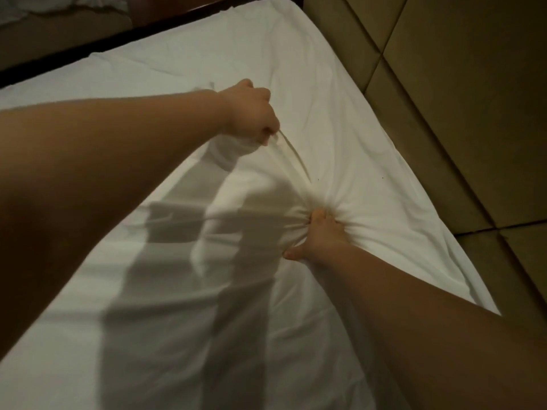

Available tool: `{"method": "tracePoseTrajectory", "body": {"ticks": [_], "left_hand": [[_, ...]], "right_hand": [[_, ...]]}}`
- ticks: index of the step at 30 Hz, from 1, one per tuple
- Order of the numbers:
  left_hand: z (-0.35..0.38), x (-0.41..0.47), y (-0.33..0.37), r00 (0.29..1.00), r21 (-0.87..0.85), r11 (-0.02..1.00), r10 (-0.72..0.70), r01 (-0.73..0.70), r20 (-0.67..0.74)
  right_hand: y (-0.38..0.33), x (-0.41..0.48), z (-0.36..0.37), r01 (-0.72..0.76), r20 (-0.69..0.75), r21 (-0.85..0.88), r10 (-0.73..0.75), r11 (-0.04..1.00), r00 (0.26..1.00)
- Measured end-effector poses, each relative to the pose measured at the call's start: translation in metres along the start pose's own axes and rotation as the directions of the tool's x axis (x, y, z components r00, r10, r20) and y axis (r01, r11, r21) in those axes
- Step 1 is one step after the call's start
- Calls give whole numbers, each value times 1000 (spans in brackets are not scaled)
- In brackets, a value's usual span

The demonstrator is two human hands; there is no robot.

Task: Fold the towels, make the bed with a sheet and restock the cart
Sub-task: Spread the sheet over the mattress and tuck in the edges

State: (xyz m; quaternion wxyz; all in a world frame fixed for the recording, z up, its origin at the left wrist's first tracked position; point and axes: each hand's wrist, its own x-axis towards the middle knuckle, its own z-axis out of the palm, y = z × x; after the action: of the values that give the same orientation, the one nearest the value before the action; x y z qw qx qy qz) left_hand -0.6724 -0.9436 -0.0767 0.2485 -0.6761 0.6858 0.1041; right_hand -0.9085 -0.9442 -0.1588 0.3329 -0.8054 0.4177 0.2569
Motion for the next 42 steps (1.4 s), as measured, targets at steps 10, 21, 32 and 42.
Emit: {"method": "tracePoseTrajectory", "body": {"ticks": [10, 21, 32, 42], "left_hand": [[10, 1, 3, 979, 89, 987, -147, 136, 138], [26, 0, 2, 911, 161, 903, -410, 398, 44], [25, -2, -29, 846, 56, 851, -525, 522, 94], [6, -10, -53, 855, 112, 848, -515, 518, -56]], "right_hand": [[1, 4, 3, -3, -2, 16, 3, 1000, 1000], [1, 1, 3, 2, -7, 48, -2, 999, 1000], [2, 3, 4, 7, -10, 44, -7, 999, 1000], [-2, -1, 2, 8, -14, 36, -7, 999, 1000]]}}
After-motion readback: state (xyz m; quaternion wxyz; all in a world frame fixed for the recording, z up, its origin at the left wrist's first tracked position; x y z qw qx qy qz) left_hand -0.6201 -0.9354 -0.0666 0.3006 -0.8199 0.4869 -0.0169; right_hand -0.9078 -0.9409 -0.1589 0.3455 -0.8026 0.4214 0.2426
